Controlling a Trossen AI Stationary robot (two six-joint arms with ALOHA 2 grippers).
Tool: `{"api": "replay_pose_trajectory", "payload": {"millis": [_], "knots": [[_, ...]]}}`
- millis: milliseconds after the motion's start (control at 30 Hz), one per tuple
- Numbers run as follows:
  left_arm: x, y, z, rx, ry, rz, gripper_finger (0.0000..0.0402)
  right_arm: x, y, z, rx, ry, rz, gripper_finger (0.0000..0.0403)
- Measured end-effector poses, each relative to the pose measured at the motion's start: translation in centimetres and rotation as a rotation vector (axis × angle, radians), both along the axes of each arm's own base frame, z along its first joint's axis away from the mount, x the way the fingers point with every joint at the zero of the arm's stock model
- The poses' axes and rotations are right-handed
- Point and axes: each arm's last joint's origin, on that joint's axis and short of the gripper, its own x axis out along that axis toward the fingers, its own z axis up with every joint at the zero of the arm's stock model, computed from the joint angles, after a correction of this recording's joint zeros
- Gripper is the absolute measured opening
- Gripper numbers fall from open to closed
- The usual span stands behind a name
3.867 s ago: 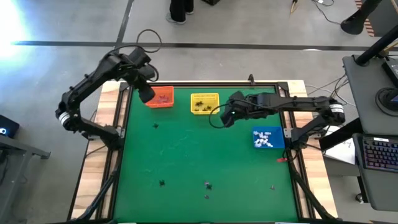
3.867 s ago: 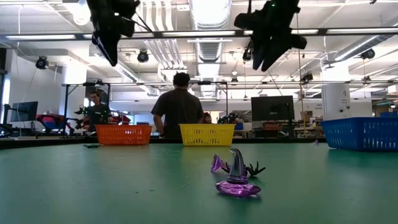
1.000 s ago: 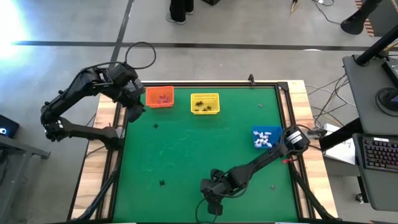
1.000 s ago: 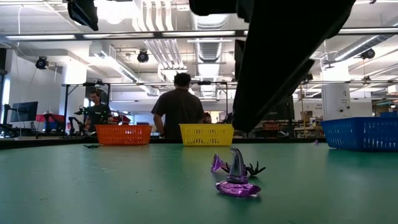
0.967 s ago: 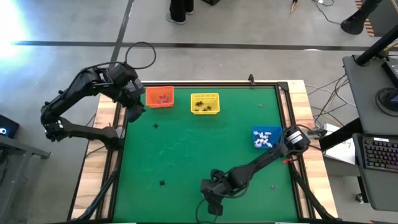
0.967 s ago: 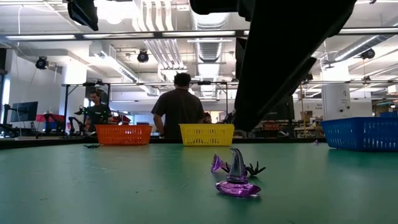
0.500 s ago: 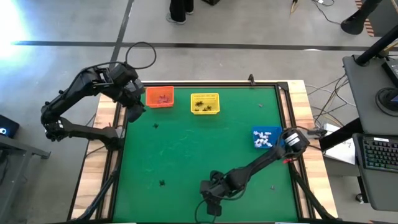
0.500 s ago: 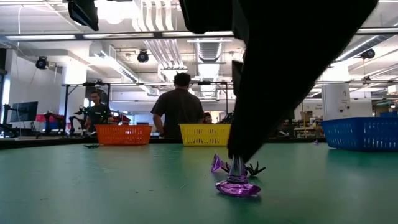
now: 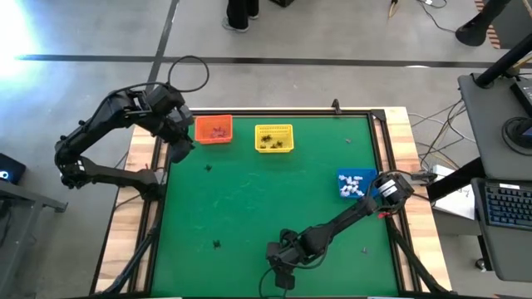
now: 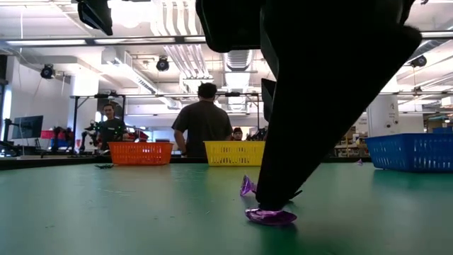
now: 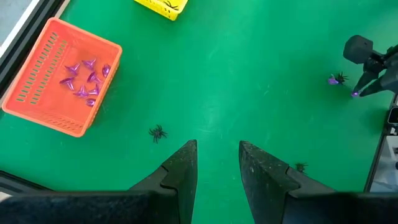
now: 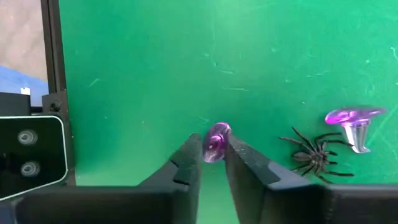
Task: Sort Halloween decoration
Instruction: Put the violet hat toy into the orange basket
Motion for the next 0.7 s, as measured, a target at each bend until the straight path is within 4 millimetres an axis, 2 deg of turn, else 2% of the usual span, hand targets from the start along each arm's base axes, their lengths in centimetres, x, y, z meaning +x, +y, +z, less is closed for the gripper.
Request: {"api": "replay_pose_trajectory", "payload": {"millis": [167, 467, 700], "knots": [[0.0, 0.0, -0.2, -0.003, 0.006, 0.0, 0.01, -0.1, 0.0, 0.0, -0.004, 0.007, 0.0, 0.0014], [0.3, 0.1, -1.9, -0.037, 0.065, 0.003, 0.01, -0.1, -0.2, 0.3, -0.017, 0.005, 0.004, 0.0009], [0.1, 0.0, -3.8, -0.066, 0.124, 0.007, 0.01, 0.3, -2.4, 1.9, -0.076, -0.013, -0.059, 0.0009]]}}
